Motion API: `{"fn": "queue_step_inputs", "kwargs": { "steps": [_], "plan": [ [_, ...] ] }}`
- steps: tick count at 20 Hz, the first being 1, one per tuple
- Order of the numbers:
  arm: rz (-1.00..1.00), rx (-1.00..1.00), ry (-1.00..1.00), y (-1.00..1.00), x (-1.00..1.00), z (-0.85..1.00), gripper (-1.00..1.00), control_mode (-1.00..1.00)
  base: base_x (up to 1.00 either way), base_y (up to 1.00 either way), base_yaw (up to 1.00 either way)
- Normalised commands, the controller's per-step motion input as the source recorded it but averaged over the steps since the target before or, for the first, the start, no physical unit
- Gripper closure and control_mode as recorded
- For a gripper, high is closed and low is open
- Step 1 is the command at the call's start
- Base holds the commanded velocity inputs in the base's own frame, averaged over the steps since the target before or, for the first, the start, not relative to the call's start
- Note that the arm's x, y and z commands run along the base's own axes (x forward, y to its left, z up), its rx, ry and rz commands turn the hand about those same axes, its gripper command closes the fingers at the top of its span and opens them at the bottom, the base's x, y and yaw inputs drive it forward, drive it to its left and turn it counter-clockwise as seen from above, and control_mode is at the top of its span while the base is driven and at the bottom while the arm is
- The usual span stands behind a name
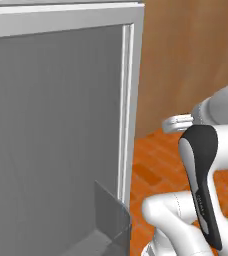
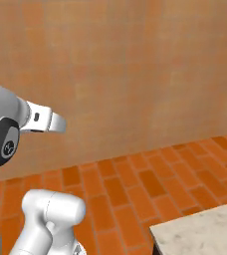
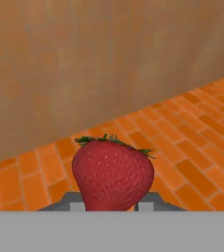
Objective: Take the strawberry from the fridge and place it on top of the pancake, located on the dining counter.
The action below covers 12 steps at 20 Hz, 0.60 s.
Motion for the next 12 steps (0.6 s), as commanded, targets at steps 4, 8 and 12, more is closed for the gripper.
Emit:
{"fn": "queue_step_inputs", "kwargs": {
  "steps": [4, 8, 12],
  "plan": [
    [0.00, 0.00, 0.00, 0.00, 0.00, 0.00, 1.00, 1.00, 1.00, 0.00, -0.40],
    [0.00, 0.00, 0.00, 0.00, 0.00, 0.00, 1.00, 1.00, 1.00, 0.00, -0.41],
    [0.00, 0.00, 0.00, 0.00, 0.00, 0.00, 1.00, 1.00, 1.00, 0.00, -0.45]
  ]
}}
